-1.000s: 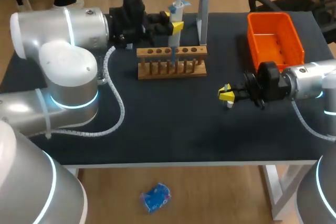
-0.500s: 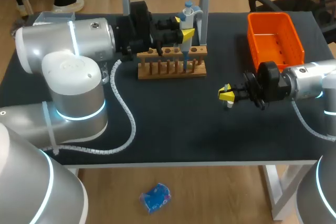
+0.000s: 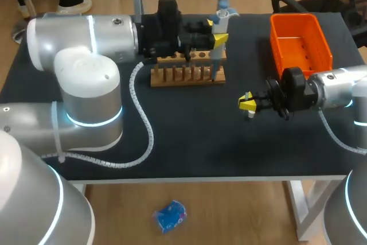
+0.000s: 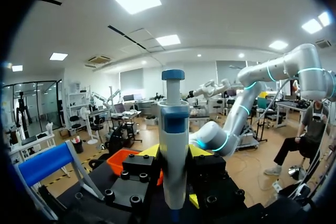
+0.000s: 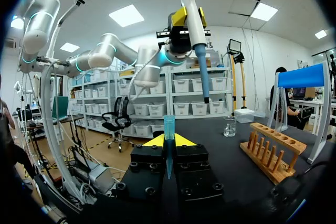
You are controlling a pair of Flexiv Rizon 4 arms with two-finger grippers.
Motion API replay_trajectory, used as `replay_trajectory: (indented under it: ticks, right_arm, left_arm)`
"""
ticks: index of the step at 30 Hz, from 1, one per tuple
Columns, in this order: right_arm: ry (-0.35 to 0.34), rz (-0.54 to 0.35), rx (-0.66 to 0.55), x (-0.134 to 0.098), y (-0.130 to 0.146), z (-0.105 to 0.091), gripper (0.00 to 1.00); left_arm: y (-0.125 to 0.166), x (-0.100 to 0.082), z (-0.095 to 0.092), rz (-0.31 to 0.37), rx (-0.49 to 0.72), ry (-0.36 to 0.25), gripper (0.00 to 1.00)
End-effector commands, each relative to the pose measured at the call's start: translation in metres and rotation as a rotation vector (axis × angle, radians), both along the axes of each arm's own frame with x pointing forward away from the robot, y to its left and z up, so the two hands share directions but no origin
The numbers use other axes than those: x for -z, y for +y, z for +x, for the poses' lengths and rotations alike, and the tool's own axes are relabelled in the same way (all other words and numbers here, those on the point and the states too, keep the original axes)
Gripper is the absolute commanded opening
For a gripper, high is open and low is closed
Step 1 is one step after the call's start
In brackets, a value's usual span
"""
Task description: Invert the test tube, pick up the pipette, mount the tip to pipette, aspirate from beaker and dispense into the tube, eject the tip, return the pipette, and cap with the stopper.
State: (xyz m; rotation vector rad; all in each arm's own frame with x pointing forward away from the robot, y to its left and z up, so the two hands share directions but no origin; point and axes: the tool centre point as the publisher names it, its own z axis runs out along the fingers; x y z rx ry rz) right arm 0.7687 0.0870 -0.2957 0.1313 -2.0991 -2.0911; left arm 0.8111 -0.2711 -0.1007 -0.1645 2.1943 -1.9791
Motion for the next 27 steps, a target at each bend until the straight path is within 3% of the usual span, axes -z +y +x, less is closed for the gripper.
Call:
replay_trajectory:
  ticks: [1,16,27]
  right_arm:
    - [-0.001,0.000,-0.002,0.000,-0.001,0.000,0.00]
    - [-0.001,0.000,-0.002,0.000,-0.001,0.000,0.00]
    - [0.006,0.000,0.011,0.004,0.035,0.015,0.00]
  left_arm:
    - [-0.008,-0.001,-0.002,-0.015,0.013,0.014,0.00]
    - [-0.009,-0.001,-0.004,-0.014,0.011,0.017,0.00]
    - [-0.009,-0.001,-0.004,-0.014,0.011,0.017,0.00]
